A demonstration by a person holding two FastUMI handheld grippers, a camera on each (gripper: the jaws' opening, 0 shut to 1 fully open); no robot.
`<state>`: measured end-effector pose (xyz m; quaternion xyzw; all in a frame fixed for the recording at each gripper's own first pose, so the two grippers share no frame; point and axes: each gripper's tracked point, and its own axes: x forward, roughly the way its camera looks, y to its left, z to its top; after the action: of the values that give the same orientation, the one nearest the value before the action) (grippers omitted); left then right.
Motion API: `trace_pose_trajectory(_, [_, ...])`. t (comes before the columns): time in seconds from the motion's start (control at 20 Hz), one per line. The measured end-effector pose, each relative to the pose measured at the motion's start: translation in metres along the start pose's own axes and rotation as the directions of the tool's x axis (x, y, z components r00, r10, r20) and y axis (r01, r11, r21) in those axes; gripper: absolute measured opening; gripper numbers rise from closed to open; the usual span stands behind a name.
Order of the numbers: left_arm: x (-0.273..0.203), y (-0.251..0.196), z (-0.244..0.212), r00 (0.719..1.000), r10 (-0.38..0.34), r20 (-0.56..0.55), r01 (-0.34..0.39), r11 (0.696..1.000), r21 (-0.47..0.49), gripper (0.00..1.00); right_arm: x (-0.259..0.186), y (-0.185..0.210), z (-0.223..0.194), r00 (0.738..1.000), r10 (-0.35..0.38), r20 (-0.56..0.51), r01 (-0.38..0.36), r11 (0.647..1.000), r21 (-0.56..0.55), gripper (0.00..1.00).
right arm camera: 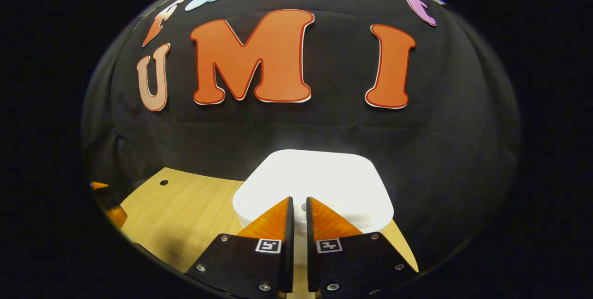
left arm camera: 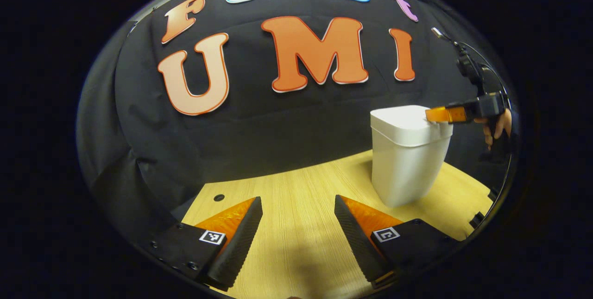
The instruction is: Press the lid of the desktop garbage bin to open it, pick up the crumpled paper on the desktop and throw it into the bin, then pick up the pop can on the desktop and drop it into the bin, and finally close the garbage bin lid.
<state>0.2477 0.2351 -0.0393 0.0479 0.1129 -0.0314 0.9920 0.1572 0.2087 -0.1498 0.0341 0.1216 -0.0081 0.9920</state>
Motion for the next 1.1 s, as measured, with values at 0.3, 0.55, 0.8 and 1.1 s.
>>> trace_pose_trajectory(0.3, [0.006, 0.021, 0.033, 0.992, 0.042, 0.115, -0.038, 0.999, -0.035, 0.99, -0.026, 0.020, 0.002, 0.999, 0.000, 0.041, 0.002, 1.000, -0.027, 0.15])
trace_pose_trajectory(0.55, [0.005, 0.034, 0.051, 0.978, 0.080, 0.192, -0.068, 0.995, -0.069, 1.00, -0.043, 0.053, 0.010, 0.993, 0.024, 0.113, -0.019, 0.999, -0.041, 0.48])
trace_pose_trajectory(0.8, [-0.006, 0.046, 0.056, 0.971, 0.097, 0.217, -0.080, 0.993, -0.087, 0.99, -0.057, 0.087, 0.013, 0.983, 0.078, 0.166, -0.071, 0.996, -0.045, 0.66])
trace_pose_trajectory(1.1, [-0.017, 0.057, 0.061, 0.963, 0.106, 0.249, -0.077, 0.990, -0.122, 0.99, -0.061, 0.132, 0.002, 0.975, 0.138, 0.174, -0.135, 0.990, -0.031, 0.94])
